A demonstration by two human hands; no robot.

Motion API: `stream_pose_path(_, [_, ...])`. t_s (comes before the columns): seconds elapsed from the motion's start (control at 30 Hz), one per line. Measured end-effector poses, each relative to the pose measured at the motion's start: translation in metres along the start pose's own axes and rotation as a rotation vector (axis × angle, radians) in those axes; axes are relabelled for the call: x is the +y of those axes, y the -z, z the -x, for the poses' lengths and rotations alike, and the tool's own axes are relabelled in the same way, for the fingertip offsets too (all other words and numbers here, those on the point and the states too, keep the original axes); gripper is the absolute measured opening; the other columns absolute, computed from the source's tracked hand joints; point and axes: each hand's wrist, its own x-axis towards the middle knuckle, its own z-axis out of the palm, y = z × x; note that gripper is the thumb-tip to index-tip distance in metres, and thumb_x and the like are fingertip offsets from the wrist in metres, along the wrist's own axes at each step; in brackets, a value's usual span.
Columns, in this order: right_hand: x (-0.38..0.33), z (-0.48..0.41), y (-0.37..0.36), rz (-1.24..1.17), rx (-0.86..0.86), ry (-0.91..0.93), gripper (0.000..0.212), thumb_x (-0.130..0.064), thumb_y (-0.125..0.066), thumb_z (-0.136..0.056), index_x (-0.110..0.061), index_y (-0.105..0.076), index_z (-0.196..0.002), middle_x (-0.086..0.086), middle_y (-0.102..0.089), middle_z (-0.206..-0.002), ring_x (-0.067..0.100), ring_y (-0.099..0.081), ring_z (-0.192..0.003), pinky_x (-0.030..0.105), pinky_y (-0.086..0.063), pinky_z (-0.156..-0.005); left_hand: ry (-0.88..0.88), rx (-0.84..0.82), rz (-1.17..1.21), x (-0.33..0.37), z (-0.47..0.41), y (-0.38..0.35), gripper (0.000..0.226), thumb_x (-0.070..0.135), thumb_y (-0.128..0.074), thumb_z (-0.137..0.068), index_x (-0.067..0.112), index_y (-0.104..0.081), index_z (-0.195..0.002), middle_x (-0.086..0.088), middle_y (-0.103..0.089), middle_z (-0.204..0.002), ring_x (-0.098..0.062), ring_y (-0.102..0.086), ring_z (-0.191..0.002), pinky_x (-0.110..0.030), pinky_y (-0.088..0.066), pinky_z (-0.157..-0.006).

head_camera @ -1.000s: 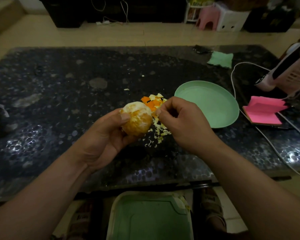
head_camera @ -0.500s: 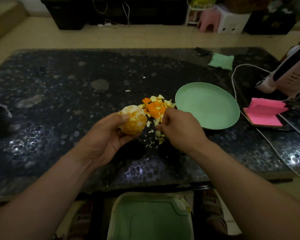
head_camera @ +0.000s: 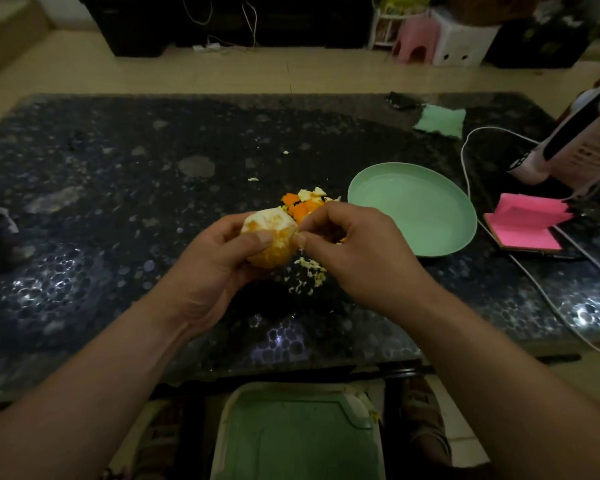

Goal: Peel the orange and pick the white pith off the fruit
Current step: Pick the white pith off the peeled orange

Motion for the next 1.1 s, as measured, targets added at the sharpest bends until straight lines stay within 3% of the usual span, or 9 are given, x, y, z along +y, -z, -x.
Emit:
stream_pose_path(0.37, [-0.003, 0.006, -0.004, 0.139, 0.004, 0.032, 0.008, -0.033, -0.072, -0.099, -0.028, -0.076, -0.095, -0.015, -0.069, -0.078, 0.003, -0.064, -0.073, 0.028, -0.055, -0.068, -0.086, 0.063, -0.182, -0.004, 0.002, -0.002, 0.061, 0.03, -0.086, -0.069, 0.017, -0.067, -0.125, -0.006, -0.077, -0.119, -0.025, -0.076, -0.108, -0.034, -0.062, -0.083])
stream_pose_path(0.6, [-0.004, 0.004, -0.005, 0.275, -0.03, 0.05, 0.013, -0.033, -0.066, -0.102, -0.025, -0.075, -0.097, -0.013, -0.066, -0.082, 0.004, -0.059, -0.074, 0.024, -0.044, -0.064, -0.157, 0.075, -0.329, -0.006, 0.003, -0.002, 0.06, 0.035, -0.085, -0.068, 0.022, -0.068, -0.123, -0.002, -0.075, -0.119, -0.02, -0.075, -0.107, -0.03, -0.062, -0.082])
stream_pose_path(0.8, [-0.005, 0.005, -0.009, 0.296, 0.026, 0.09, 0.013, -0.028, -0.065, -0.099, -0.022, -0.071, -0.09, -0.009, -0.065, -0.082, 0.009, -0.059, -0.076, 0.035, -0.053, -0.07, -0.167, 0.08, -0.349, -0.008, 0.003, -0.001, 0.057, 0.033, -0.085, -0.072, 0.021, -0.068, -0.125, -0.003, -0.076, -0.118, -0.02, -0.075, -0.108, -0.034, -0.063, -0.086])
stream_pose_path(0.93, [-0.005, 0.006, -0.011, 0.28, 0.083, 0.119, 0.012, -0.026, -0.069, -0.094, -0.021, -0.066, -0.082, -0.009, -0.061, -0.078, 0.009, -0.056, -0.073, 0.031, -0.049, -0.065, -0.145, 0.075, -0.331, -0.012, 0.002, 0.0, 0.053, 0.026, -0.091, -0.078, 0.019, -0.068, -0.126, -0.007, -0.076, -0.121, -0.025, -0.075, -0.11, -0.042, -0.062, -0.091])
stream_pose_path(1.1, [-0.001, 0.003, -0.004, 0.064, 0.115, 0.038, 0.009, -0.022, -0.072, -0.089, -0.022, -0.068, -0.08, -0.009, -0.065, -0.073, 0.008, -0.061, -0.07, 0.021, -0.047, -0.061, -0.051, 0.017, -0.111, -0.008, 0.003, -0.005, 0.058, 0.027, -0.089, -0.077, 0.012, -0.068, -0.128, -0.012, -0.076, -0.122, -0.027, -0.076, -0.104, -0.034, -0.062, -0.081])
